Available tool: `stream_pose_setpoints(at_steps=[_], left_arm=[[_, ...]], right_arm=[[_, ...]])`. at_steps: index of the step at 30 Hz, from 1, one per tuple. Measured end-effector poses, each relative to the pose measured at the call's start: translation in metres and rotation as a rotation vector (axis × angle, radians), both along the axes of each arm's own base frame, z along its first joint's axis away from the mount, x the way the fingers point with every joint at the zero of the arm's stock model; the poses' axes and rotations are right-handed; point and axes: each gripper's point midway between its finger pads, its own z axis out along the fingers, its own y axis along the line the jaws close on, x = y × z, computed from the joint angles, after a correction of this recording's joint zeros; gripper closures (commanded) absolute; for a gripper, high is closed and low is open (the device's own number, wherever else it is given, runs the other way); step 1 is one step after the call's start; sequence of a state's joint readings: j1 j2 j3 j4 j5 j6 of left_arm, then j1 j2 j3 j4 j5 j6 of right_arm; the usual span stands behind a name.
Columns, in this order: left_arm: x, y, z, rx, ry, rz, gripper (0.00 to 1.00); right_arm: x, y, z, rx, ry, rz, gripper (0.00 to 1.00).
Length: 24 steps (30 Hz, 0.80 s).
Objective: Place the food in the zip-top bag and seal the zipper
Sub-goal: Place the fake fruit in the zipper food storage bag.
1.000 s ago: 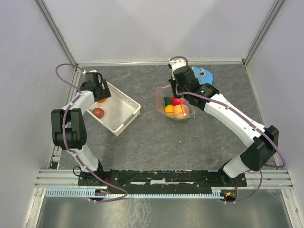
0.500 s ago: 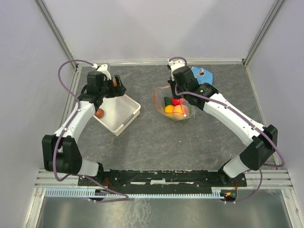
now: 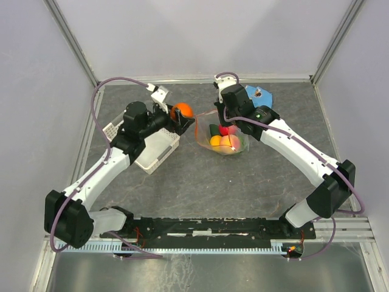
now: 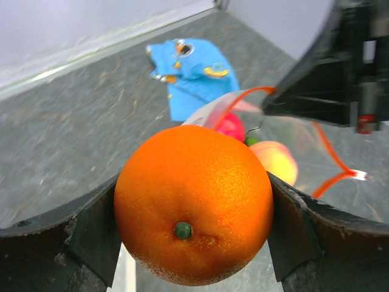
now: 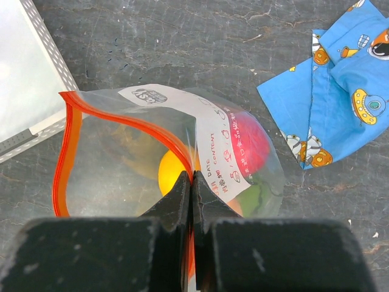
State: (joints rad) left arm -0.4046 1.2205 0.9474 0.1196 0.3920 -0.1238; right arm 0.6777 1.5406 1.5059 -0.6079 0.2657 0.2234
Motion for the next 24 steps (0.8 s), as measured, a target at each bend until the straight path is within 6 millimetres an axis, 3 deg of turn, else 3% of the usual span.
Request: stream_pose_setpoints(at_steps=[6,9,17,24], left_arm=[[-0.023,-0.038,0.021,-0.029,-0.115,-0.171,0.39],[-0.029,-0.052,0.021,-0.036,-0.138,-0.232,0.39],[-0.028,-0.086,-0.018,-0.011,-0.087,-0.331,0.39],[-0.02,-0.096,-0.058,0.039,0.004,-0.323,0.31]], right_arm=[[0.0,0.001,0.0,0.01,0.004,-0.001,0.96],[-0.001,0.003,0.001,0.021,0.008,0.003,0.96],[-0.004,0.008,0.0,0.046,0.026,0.014,0.96],[-0.005,0.009,0.002,0.055,0.03,0.014,0.97]])
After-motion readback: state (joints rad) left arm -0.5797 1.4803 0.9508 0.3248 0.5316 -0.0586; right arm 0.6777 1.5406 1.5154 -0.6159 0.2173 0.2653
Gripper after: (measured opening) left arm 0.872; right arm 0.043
